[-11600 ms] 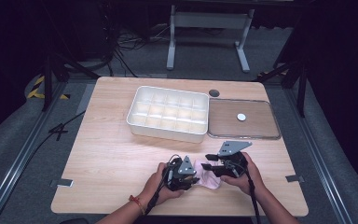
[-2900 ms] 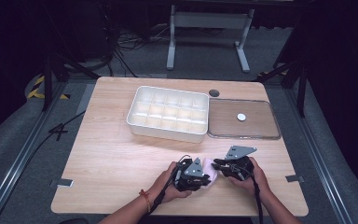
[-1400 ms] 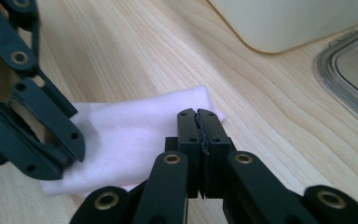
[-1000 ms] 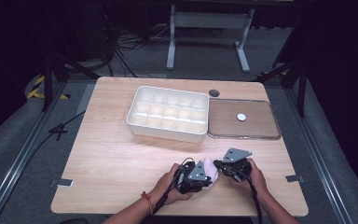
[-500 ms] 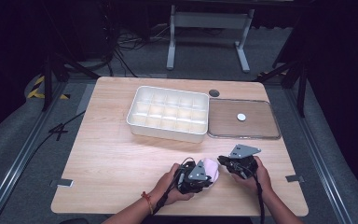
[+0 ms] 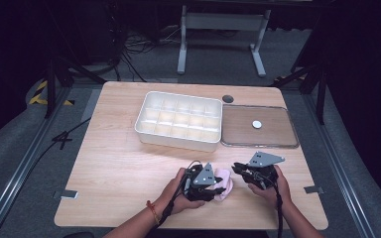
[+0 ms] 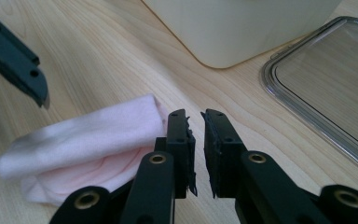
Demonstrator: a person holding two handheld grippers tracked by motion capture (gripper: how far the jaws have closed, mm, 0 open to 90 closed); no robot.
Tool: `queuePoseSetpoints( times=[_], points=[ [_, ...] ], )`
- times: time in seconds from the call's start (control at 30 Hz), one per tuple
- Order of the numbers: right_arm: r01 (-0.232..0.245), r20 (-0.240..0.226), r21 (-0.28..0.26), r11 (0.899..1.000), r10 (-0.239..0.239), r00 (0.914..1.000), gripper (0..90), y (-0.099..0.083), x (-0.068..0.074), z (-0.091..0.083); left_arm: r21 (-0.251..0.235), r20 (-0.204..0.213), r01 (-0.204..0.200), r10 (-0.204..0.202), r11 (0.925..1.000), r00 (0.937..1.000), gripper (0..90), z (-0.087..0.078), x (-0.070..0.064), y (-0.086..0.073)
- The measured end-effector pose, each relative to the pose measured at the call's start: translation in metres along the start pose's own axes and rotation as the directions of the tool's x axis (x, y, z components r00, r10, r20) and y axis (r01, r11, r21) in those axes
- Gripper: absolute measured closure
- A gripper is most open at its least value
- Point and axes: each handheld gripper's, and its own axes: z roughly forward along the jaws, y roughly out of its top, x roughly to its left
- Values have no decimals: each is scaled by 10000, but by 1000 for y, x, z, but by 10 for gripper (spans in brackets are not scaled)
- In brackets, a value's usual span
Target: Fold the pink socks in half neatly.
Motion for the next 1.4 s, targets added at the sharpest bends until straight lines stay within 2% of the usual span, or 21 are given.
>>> queuePoseSetpoints(
  times=[0.17, 0.33, 0.43, 0.47, 0.53, 0.63, 0.67, 0.7, 0.73, 0.77, 0.83, 0.97, 1.13, 1.33, 1.4],
  points=[
    [-20, -11, -152, 9999, 20, 10000, 772, 2, 2, -2, -215, -87, 319, -321, 9993, 9994, 637, -7, 5, -1],
    [-177, -35, -335, 9993, 176, 9998, 719, 6, 3, -5, -119, -409, 238, -243, 9996, 9989, 621, -16, 10, -2],
    [-344, -38, -542, 9979, 342, 9994, 680, 9, 4, -10, 6, -627, 153, -152, 9999, 9979, 601, -22, 12, -3],
    [-396, -43, -612, 9973, 394, 9992, 668, 10, 4, -11, 241, -833, 163, -142, 9996, 9964, 588, -31, 16, -7],
    [-454, -72, -717, 9964, 450, 9990, 655, 11, 6, -13, 436, -1044, 138, -92, 9990, 9945, 569, -37, 18, -11],
    [-464, -184, -665, 9967, 453, 9988, 624, 13, 8, -14, 700, -1216, 241, -154, 9973, 9925, 531, -44, 22, -18],
    [-489, -253, -656, 9966, 473, 9986, 610, 14, 9, -13, 996, -1444, 261, -115, 9947, 9895, 531, -49, 24, -25],
    [-514, -400, -662, 9965, 488, 9980, 584, 16, 13, -13, 1198, -1578, 340, -148, 9922, 9874, 490, -52, 26, -30],
    [-519, -464, -639, 9966, 490, 9977, 575, 17, 14, -12, 1593, -1964, 498, -178, 9860, 9804, 460, -59, 28, -42],
    [-519, -464, -639, 9966, 490, 9977, 575, 17, 14, -12, 1593, -1964, 498, -178, 9860, 9804, 447, -59, 28, -42],
    [-448, -549, -540, 9975, 418, 9976, 557, 18, 17, -9, 1802, -2213, 706, -295, 9811, 9748, 424, -68, 31, -54],
    [-423, -768, -283, 9987, 400, 9962, 533, 18, 22, -2, 1908, -2720, 1075, -527, 9757, 9608, 382, -85, 35, -73],
    [-401, -937, 53, 9992, 405, 9948, 507, 17, 25, 8, 1858, -3206, 1445, -791, 9719, 9439, 356, -103, 40, -90],
    [-679, -1175, 710, 9952, 759, 9902, 481, 7, 19, 19, 1814, -3526, 1826, -1094, 9663, 9294, 351, -118, 45, -103],
    [-855, -1413, 960, 9917, 986, 9850, 460, 4, 17, 24, 1809, -3602, 1871, -1120, 9655, 9261, 350, -121, 46, -107]
  ],
)
